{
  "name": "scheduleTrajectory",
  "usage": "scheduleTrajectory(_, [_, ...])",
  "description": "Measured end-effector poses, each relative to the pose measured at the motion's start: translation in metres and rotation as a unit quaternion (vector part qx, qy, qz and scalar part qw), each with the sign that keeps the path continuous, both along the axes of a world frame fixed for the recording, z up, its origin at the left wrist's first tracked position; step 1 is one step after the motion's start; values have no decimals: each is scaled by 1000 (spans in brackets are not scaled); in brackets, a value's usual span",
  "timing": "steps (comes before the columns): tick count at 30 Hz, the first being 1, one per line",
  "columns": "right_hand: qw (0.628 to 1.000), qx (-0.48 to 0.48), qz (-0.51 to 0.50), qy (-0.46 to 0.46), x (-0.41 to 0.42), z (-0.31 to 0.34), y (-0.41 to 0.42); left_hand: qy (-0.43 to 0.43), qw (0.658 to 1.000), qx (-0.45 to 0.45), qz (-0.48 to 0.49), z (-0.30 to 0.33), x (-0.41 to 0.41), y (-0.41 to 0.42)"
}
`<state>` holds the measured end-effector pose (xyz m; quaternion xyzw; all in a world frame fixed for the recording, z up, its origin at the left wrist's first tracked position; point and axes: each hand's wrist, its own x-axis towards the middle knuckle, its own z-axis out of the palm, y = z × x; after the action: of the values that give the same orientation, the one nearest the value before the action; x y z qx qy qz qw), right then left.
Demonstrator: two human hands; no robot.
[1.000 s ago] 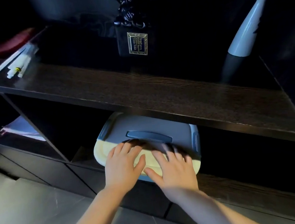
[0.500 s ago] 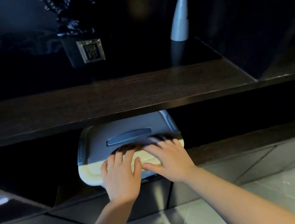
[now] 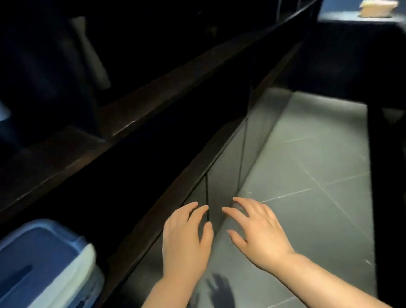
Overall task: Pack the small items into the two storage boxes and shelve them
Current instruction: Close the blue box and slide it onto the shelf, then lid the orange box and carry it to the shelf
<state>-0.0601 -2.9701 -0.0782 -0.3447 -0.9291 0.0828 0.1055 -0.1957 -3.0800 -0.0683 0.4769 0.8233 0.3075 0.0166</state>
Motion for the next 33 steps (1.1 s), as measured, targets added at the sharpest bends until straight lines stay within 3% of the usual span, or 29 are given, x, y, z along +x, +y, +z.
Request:
scheduleTrajectory(7, [985, 19, -169, -13, 122, 27, 112, 42, 985, 5, -166, 15, 81, 158])
scheduleTrajectory(17, [967, 9, -250, -37, 236, 41, 270, 46, 972, -11, -229, 19, 180, 344])
scheduleTrajectory(24, [956, 1, -291, -46, 264, 43, 384, -2, 971, -24, -238, 16, 211, 462])
scheduleTrajectory(33, [934, 2, -355, -42, 249, 45, 580, 11, 960, -20, -279, 20, 195, 681])
